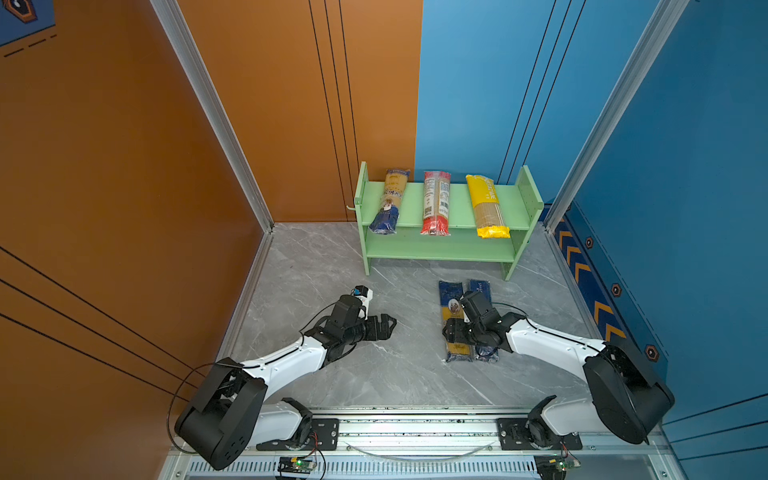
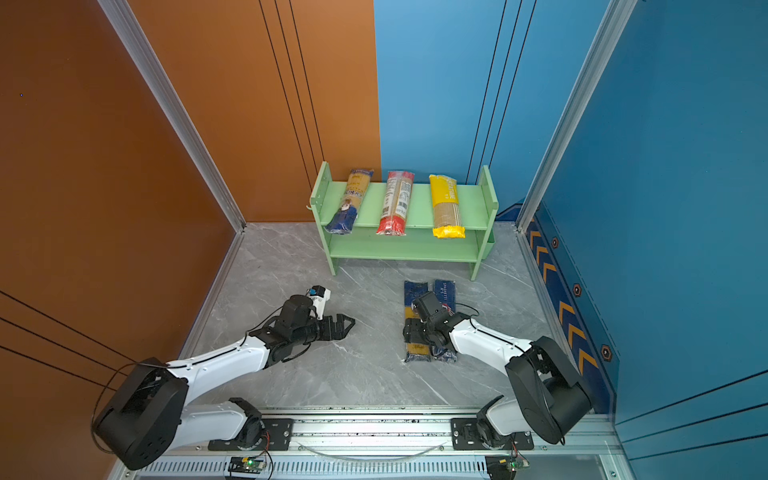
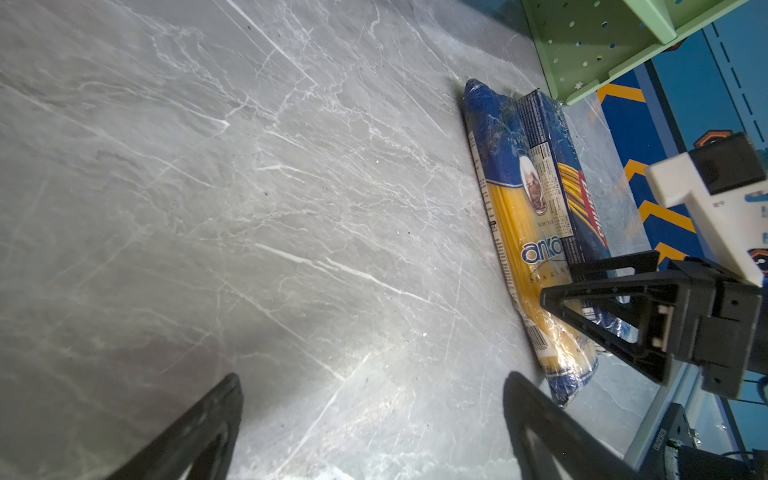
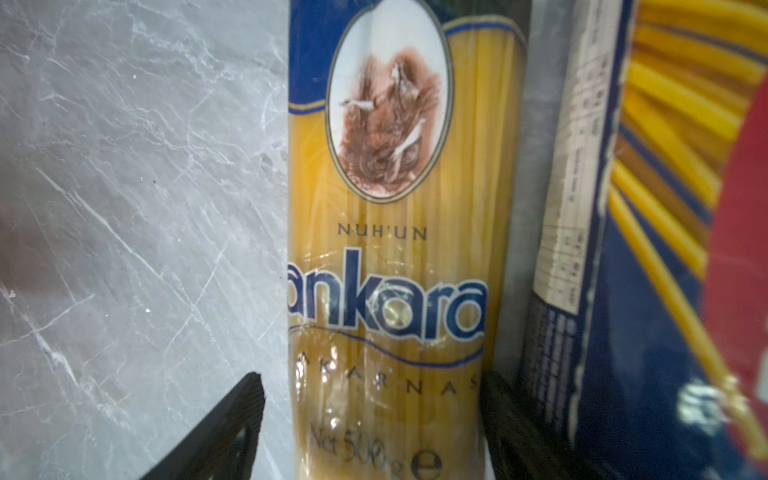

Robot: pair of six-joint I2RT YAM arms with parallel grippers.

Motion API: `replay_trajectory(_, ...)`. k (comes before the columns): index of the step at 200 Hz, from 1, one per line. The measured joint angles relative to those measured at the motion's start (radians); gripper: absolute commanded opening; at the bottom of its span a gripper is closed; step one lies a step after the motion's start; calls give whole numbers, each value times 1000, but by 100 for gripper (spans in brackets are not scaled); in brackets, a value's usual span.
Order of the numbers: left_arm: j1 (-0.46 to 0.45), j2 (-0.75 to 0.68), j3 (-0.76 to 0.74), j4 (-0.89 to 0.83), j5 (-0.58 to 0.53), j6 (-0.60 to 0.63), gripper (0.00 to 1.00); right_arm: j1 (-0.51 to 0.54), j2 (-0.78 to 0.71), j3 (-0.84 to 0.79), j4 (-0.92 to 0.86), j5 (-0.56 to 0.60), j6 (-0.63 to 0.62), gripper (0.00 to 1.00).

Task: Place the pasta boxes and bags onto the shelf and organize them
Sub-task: 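Push the yellow Ankara bag with the right gripper toward the left gripper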

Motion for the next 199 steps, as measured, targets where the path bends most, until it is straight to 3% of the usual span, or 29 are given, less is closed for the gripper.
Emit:
replay_trajectory(141, 0, -3, -18, 0, 0, -4, 98, 53, 231, 137, 257, -153, 52, 81)
replay_trajectory(199, 0, -26, -26, 0, 0, 1, 98, 71, 213, 155, 202, -153, 51, 82)
